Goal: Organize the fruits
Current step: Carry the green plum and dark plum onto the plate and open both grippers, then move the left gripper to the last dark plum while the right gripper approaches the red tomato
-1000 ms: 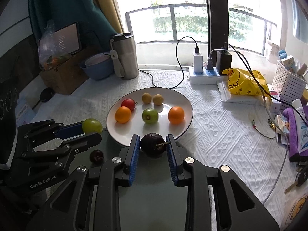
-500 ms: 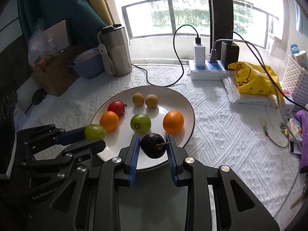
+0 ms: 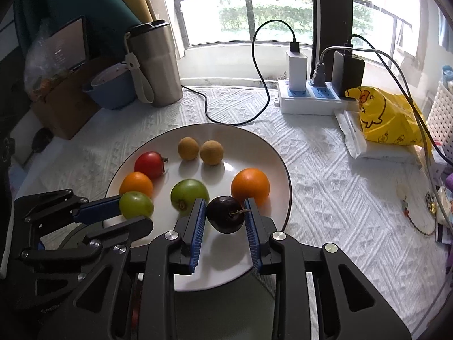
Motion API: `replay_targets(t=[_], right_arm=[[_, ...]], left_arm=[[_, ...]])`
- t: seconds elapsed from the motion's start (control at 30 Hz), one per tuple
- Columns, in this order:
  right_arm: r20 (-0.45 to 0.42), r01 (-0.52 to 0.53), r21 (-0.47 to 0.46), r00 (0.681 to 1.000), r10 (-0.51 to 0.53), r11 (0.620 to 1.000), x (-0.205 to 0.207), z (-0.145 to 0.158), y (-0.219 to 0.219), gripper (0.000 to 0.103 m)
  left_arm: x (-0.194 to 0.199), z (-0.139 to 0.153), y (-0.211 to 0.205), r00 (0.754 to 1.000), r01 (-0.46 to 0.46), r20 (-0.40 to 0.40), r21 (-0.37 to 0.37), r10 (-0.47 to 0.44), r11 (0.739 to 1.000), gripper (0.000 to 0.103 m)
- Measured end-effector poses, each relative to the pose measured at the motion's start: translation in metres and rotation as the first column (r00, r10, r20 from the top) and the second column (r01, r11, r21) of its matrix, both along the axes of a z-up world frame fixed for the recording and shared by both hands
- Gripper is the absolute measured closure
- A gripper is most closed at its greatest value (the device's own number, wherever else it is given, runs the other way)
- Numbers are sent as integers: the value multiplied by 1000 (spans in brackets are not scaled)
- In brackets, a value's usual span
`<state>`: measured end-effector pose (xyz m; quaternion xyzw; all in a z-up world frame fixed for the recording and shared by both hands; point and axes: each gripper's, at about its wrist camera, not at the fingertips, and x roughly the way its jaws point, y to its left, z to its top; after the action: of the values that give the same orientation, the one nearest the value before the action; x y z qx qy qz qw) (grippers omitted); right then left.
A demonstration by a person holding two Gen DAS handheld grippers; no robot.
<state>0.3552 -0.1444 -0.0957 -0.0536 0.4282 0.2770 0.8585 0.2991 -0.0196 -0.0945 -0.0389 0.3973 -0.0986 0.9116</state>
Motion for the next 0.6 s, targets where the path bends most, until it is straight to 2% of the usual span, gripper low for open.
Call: replay_targets(t=[0.3, 0.6], right_arm=[[8, 13, -1, 1000, -13, 1000, 4, 2, 0, 73], [31, 21, 12, 999, -22, 1000, -13, 19, -3, 72]], left_arm=[[4, -2, 4, 1000, -14, -23, -32, 13, 999, 74], [-13, 15, 8, 999, -41, 23, -38, 42, 998, 71]])
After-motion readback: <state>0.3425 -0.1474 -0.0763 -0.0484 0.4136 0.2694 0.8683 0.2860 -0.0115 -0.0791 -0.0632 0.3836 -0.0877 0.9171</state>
